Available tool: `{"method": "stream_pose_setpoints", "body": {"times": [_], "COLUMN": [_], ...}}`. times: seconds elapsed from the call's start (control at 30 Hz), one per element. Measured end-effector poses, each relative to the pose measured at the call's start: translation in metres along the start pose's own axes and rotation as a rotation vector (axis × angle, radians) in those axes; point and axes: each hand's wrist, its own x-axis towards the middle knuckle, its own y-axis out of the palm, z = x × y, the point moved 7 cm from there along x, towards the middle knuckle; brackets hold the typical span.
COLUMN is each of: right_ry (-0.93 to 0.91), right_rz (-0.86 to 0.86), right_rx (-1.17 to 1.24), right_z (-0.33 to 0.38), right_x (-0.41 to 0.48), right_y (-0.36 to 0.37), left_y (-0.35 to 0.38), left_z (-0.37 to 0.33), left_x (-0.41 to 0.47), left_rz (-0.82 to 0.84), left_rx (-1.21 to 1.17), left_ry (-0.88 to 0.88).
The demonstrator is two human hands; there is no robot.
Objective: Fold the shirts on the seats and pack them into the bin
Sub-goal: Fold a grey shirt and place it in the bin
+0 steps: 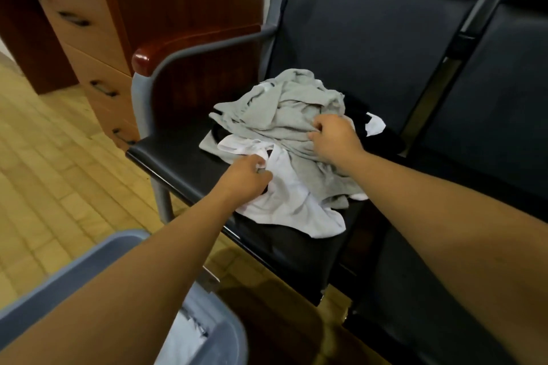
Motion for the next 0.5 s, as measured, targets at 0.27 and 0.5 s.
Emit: {"method": "stream_pose_setpoints", "body": {"times": [0.27, 0.5], "right_ry": [-0.088, -0.002], "right_rz": [-0.140, -0.084], "right_rx": [0.735, 1.056], "right_z": [0.030, 0.017], "right_x": [-0.032, -0.080], "right_y": [-0.080, -0.133], "left_y": [-0.035, -0.010], "left_z": [-0.049, -0.100], "left_x": [-0.013, -0.018], "left_rz": [-0.253, 0.021], "left_rx": [-0.513, -1.318], "left_ry": [0.066, -0.135]}}
